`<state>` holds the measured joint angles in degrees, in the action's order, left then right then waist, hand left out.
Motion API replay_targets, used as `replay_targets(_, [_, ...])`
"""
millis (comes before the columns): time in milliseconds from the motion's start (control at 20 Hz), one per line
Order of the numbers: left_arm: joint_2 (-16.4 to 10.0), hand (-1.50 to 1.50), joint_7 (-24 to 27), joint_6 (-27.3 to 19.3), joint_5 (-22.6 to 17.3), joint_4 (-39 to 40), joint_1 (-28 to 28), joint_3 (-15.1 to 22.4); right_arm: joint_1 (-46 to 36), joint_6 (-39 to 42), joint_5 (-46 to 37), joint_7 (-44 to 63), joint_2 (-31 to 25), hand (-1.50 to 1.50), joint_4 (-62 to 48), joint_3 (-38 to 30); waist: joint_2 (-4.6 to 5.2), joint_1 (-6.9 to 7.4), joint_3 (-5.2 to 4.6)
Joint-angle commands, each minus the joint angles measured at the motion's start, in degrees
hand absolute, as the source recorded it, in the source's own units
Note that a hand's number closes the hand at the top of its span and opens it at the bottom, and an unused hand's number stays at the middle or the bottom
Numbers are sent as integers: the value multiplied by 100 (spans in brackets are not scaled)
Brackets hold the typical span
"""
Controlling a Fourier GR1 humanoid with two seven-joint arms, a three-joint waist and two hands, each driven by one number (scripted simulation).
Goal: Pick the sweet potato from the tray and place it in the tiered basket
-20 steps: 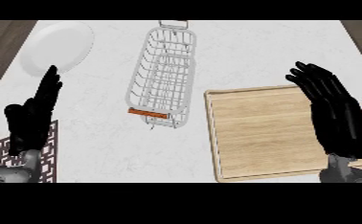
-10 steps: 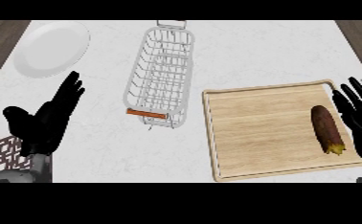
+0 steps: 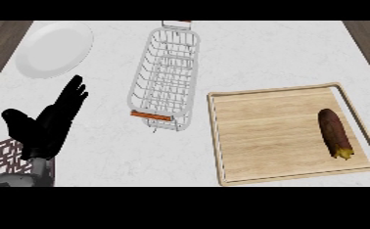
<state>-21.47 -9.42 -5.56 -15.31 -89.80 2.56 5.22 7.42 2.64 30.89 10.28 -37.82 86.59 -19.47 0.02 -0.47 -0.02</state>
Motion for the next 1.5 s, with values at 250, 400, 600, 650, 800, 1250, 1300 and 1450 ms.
replay_targets(250, [-110,0,-31,243,-141,106,86,-173,68,2714,252,703,-1719,-150,-59,502,11,94,-1])
replay_targets(400, [23,0,-121,179,51,30,124,-66,-94,3092,425,971,-1833,-150,-202,349,-2,51,1])
replay_targets(600, [223,0,222,388,163,443,135,-278,-303,2712,219,1678,-1408,-150,185,261,-5,32,-1])
replay_targets(650, [296,0,-162,160,217,390,446,-226,-324,2452,70,1787,-1243,-150,252,428,-3,28,0])
replay_targets(800, [216,0,-179,278,247,-49,14,-304,-640,2358,-361,1850,-907,-150,30,674,-3,68,2])
replay_targets(1250, [417,0,-325,461,435,58,255,-407,-884,2072,-1760,1666,77,-150,-316,1274,-1,50,3])
replay_targets(1300, [411,0,56,631,440,453,307,-497,-404,2228,-1662,1504,-61,-150,-136,985,-4,16,1])
replay_targets(1450, [393,0,-333,673,382,-145,4,-583,-795,1973,-2286,1346,339,-150,-580,1178,-4,59,3])
